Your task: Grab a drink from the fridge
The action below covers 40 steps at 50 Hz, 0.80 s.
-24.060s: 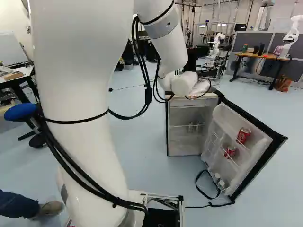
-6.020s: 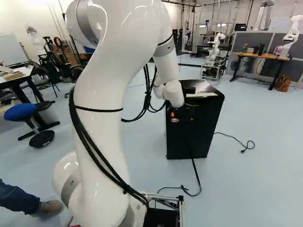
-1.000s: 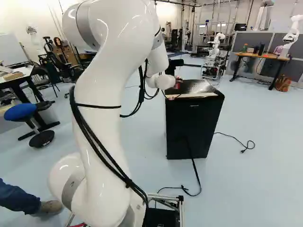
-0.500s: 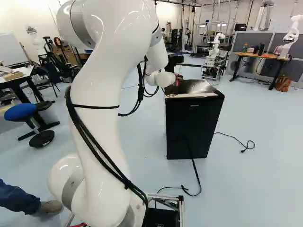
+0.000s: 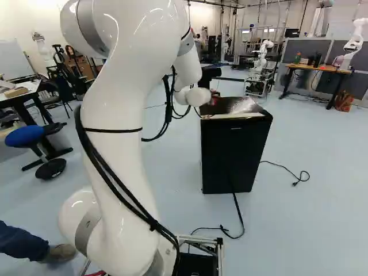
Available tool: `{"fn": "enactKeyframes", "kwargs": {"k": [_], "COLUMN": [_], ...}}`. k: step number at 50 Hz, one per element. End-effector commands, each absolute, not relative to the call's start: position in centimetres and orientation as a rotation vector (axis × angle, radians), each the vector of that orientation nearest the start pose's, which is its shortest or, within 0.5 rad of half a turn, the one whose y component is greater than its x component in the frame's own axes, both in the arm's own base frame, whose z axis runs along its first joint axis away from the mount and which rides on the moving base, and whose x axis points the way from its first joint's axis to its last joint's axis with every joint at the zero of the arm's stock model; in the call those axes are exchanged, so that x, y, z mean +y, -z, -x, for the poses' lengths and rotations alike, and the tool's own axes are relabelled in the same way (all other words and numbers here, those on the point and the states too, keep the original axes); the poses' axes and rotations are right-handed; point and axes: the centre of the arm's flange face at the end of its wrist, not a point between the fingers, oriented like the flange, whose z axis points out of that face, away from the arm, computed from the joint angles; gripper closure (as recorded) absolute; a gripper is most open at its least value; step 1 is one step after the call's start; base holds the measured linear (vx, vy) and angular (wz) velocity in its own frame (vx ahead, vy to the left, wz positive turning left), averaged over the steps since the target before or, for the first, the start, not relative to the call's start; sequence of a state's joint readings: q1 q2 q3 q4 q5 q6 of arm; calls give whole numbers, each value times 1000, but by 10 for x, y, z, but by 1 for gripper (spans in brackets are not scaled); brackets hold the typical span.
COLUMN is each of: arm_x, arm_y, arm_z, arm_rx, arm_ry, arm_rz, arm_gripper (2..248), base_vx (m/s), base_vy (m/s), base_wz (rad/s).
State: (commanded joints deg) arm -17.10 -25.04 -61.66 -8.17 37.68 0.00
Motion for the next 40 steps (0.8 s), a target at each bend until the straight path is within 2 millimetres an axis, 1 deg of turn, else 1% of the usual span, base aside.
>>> {"fn": "enactKeyframes", "kwargs": {"k": [11, 21, 40], "arm_x": [-164, -150, -118], "arm_y": [-441, -441, -438], "arm_z": [-588, -573, -534], "arm_rx": [152, 143, 122], "arm_ry": [1978, 1969, 1947], "arm_rz": [2649, 2642, 2625], "arm_gripper": [152, 152, 152], "base_vx": [0, 0, 0], "base_vy": [0, 0, 0], "base_wz": [0, 0, 0]}}
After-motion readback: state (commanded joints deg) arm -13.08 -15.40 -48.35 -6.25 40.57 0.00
